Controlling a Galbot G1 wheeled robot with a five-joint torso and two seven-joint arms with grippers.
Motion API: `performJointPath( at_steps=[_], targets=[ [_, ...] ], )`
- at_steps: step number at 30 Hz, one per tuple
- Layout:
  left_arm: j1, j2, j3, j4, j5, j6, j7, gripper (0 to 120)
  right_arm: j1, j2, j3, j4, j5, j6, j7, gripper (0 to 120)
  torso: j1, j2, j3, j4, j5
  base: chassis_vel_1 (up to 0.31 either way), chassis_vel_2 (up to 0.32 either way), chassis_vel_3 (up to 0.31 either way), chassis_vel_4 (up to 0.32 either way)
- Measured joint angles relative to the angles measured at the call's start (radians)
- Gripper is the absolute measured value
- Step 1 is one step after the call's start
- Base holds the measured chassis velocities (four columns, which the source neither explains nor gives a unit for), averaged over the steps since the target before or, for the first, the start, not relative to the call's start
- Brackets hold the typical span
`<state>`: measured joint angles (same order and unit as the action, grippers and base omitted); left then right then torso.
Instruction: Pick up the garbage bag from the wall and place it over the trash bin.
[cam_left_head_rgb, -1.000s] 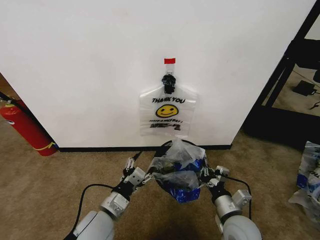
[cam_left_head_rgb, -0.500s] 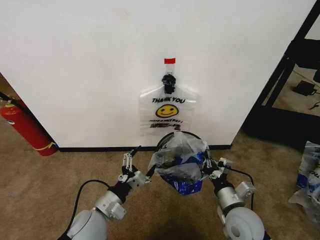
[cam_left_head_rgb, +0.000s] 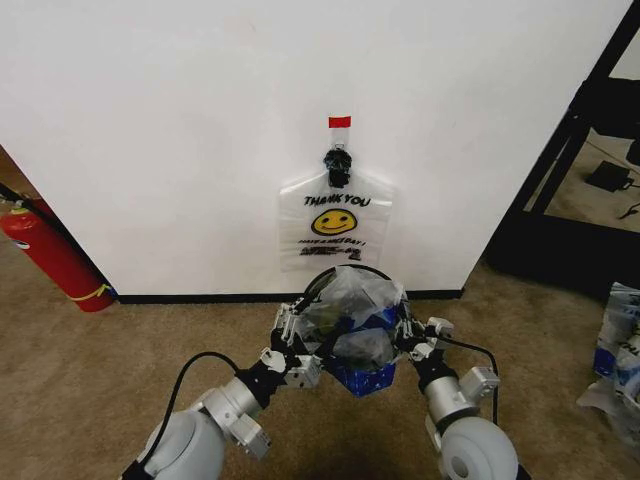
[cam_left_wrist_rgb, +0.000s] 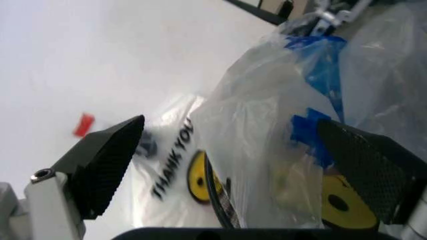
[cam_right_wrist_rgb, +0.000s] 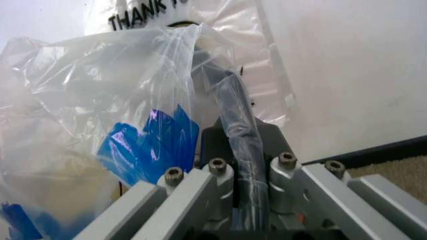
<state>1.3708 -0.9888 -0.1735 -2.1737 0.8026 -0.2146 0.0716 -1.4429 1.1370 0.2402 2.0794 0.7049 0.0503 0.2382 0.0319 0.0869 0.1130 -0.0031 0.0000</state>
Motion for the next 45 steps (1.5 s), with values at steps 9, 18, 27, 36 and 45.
performJointPath(
  at_steps=[9, 18, 27, 36, 45],
  targets=[
    [-0.042, 0.006, 0.01, 0.018, 0.297, -0.067, -0.016, 100, 0.017, 0.005, -0.002, -0.005, -0.001, 0.001, 0.001, 1, 0.0, 0.0, 0.0, 0.0, 0.0, 0.0, 0.0, 0.0, 0.0],
    [-0.072, 0.027, 0.044, 0.057, 0.453, -0.036, -0.026, 98, 0.037, 0.006, -0.015, -0.008, 0.003, -0.007, 0.002, 1, 0.0, 0.0, 0.0, 0.0, 0.0, 0.0, 0.0, 0.0, 0.0],
    [-0.114, 0.023, 0.084, 0.101, 0.556, 0.042, -0.028, 96, 0.048, 0.012, -0.035, -0.015, -0.005, -0.016, 0.005, 1, 0.0, 0.0, 0.0, 0.0, -0.0001, 0.0, 0.0, 0.0, 0.0],
    [-0.093, 0.048, 0.077, 0.078, 0.486, 0.081, -0.029, 97, 0.062, 0.025, -0.048, -0.048, -0.089, 0.016, 0.019, 1, 0.0, 0.0, 0.0, 0.0, 0.0, 0.0, 0.0, 0.0, 0.0],
    [-0.069, 0.056, 0.073, 0.043, 0.453, 0.09, -0.024, 98, 0.088, 0.049, -0.072, -0.082, -0.15, 0.061, 0.091, 1, 0.0, 0.0, 0.0, 0.0001, 0.0, 0.0, 0.0, 0.0, 0.0]
  ],
)
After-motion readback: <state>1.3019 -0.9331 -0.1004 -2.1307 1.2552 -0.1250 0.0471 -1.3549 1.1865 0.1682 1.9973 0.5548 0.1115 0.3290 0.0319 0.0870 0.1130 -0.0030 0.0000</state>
